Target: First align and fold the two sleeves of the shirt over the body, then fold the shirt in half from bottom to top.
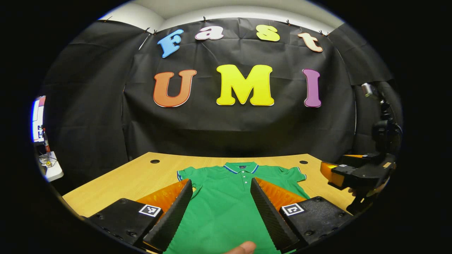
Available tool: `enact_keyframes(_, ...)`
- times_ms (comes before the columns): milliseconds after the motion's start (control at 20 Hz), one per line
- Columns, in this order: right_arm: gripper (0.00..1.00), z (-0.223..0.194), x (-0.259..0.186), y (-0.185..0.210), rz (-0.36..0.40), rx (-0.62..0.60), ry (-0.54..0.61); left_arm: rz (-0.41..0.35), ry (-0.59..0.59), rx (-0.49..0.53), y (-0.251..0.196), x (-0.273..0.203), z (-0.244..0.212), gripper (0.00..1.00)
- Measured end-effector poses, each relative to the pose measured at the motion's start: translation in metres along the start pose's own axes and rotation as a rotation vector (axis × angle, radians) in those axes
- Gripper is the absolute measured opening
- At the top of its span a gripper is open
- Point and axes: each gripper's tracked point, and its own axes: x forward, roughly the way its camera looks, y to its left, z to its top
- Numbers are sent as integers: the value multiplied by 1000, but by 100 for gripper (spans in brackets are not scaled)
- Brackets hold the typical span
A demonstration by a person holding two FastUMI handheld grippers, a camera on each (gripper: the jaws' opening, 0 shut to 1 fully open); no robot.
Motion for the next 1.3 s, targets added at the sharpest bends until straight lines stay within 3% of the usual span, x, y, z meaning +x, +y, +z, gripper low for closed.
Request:
enact_keyframes(250, 95, -30, 115, -11, -65, -6, 126, 13, 32, 24, 3, 13, -17, 100)
enact_keyframes(500, 96, -57, 194, -27, -116, 64, 266, 20, 27, 35, 7, 17, -17, 100)
enact_keyframes(700, 94, -74, 211, -30, -141, 97, 331, 38, 35, 60, 17, 21, -20, 100)
enact_keyframes(850, 94, -93, 210, -24, -107, 100, 386, 39, 59, 44, 20, 25, -28, 100)
enact_keyframes(950, 94, -91, 211, -15, -56, 210, 401, 45, 79, 37, 22, 27, -33, 100)
enact_keyframes(1000, 85, -92, 218, -20, -57, 235, 393, 46, 86, 37, 23, 28, -34, 100)
enact_keyframes(1100, 53, -95, 216, -31, -89, 270, 400, 51, 87, 37, 26, 28, -35, 100)
enact_keyframes(1200, 20, -94, 218, -29, -60, 310, 411, 58, 89, 36, 29, 30, -36, 100)
enact_keyframes(1250, 20, -94, 219, -30, -54, 299, 411, 62, 96, 35, 29, 29, -38, 100)
enact_keyframes(1300, 14, -93, 218, -30, -51, 275, 411, 67, 99, 34, 29, 29, -37, 100)
